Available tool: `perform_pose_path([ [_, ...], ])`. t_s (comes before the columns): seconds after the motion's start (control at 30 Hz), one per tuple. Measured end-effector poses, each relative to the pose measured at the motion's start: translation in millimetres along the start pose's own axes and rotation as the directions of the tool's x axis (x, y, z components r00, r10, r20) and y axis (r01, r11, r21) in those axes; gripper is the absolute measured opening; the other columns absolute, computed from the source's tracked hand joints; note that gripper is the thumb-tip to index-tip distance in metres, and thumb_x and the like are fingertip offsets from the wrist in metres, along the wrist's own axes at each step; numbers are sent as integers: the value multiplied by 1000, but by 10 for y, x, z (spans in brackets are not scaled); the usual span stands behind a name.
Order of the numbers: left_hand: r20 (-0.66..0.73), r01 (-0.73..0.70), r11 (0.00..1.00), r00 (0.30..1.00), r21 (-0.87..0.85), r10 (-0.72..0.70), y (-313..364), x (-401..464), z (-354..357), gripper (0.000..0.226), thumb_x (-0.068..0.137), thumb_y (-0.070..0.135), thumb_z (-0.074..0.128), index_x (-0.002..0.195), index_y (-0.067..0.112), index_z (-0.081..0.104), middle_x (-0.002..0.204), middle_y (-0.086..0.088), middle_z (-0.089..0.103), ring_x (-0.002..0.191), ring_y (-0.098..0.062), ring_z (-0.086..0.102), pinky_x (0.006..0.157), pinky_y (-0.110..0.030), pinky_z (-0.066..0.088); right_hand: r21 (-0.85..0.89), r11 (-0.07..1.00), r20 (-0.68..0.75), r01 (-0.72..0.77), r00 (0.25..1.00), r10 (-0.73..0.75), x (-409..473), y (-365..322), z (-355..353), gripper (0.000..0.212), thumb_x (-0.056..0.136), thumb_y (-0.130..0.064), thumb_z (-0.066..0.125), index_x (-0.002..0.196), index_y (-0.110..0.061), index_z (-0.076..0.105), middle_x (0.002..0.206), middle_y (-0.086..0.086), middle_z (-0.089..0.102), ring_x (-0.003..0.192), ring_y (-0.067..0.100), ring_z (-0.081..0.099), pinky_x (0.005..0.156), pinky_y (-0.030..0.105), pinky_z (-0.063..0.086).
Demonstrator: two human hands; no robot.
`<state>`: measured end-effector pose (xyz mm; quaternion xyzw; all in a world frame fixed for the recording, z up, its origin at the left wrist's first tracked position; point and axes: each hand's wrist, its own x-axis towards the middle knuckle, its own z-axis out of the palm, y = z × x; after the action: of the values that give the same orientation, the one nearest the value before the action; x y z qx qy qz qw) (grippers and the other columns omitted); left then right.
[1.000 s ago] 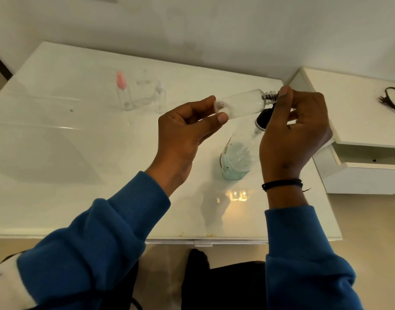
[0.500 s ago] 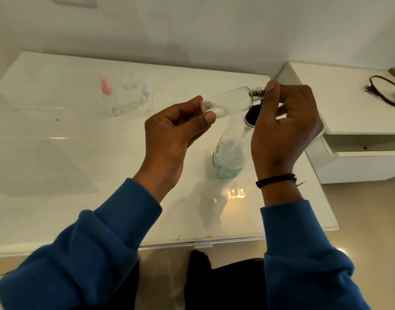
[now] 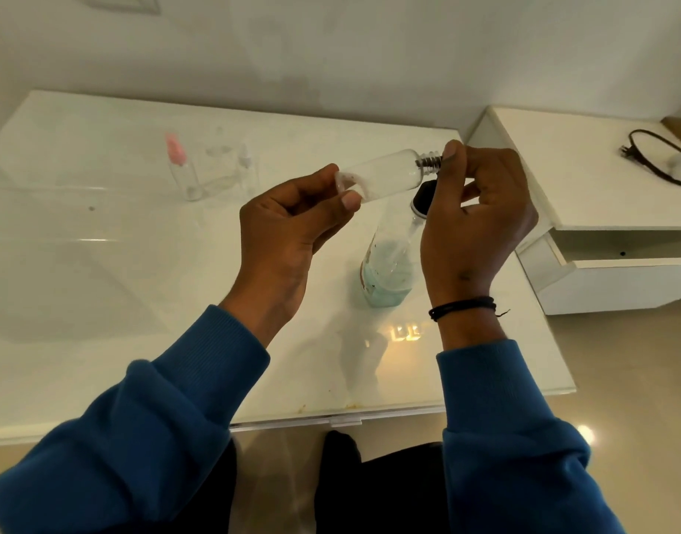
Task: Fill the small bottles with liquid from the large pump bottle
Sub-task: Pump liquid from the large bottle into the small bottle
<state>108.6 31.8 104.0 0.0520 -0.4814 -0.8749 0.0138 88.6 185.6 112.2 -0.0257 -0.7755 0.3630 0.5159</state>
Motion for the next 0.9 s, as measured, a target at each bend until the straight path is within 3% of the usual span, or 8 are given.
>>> perform_pose_path([
  [0.17, -2, 5, 1000, 1000, 25, -5, -20, 17, -6, 37, 78, 1, 78, 114, 7, 72, 107, -9, 78, 105, -28, 74, 88, -30, 59, -38, 999, -6, 11, 1000, -11, 12, 7, 23, 24, 96, -20, 64, 74, -12, 69, 78, -7, 62, 62, 16, 53, 56, 41, 48],
  [0.33, 14, 6, 1000, 1000, 1, -6, -12, -6, 0, 48, 67, 11, 81, 114, 7, 72, 107, -10, 78, 105, -28, 74, 87, -29, 59, -16, 1000, -27, 16, 999, -17, -3, 13, 0, 22, 97, -19, 63, 77, -11, 70, 80, -8, 63, 64, 15, 54, 56, 38, 49],
  [0.53, 15, -1, 1000, 1000, 14, 1, -25, 22, -28, 37, 78, 1, 78, 115, 5, 72, 107, -10, 78, 105, -29, 74, 88, -30, 59, -58, 998, -9, 28, 1000, -28, 10, -3, 25, 24, 97, -20, 63, 76, -11, 71, 78, -2, 67, 63, 7, 50, 55, 26, 40],
  [0.7, 24, -4, 1000, 1000, 5, 4, -8, 5, -6, 44, 71, 8, 80, 114, 6, 72, 106, -9, 78, 105, -27, 74, 88, -30, 59, -54, 998, -8, 15, 1000, -15, 30, 11, 4, 25, 97, -22, 63, 75, -12, 70, 78, -4, 66, 61, 16, 52, 56, 33, 42],
  [0.8, 13, -9, 1000, 1000, 4, 9, 1, 29, -34, 37, 77, 2, 78, 113, 6, 72, 105, -9, 78, 105, -28, 74, 87, -29, 59, -5, 1000, 55, -12, 998, 13, 33, -22, 23, 22, 96, -20, 64, 77, -12, 71, 80, -9, 64, 65, 5, 52, 61, 19, 41],
  [0.9, 18, -10, 1000, 1000, -3, 10, -1, 13, -34, 46, 68, 10, 80, 114, 6, 72, 106, -9, 78, 106, -28, 74, 87, -28, 59, 13, 999, 55, -36, 998, 35, 22, -30, 1, 22, 96, -18, 65, 76, -11, 71, 80, -12, 61, 66, 1, 50, 63, 10, 35],
])
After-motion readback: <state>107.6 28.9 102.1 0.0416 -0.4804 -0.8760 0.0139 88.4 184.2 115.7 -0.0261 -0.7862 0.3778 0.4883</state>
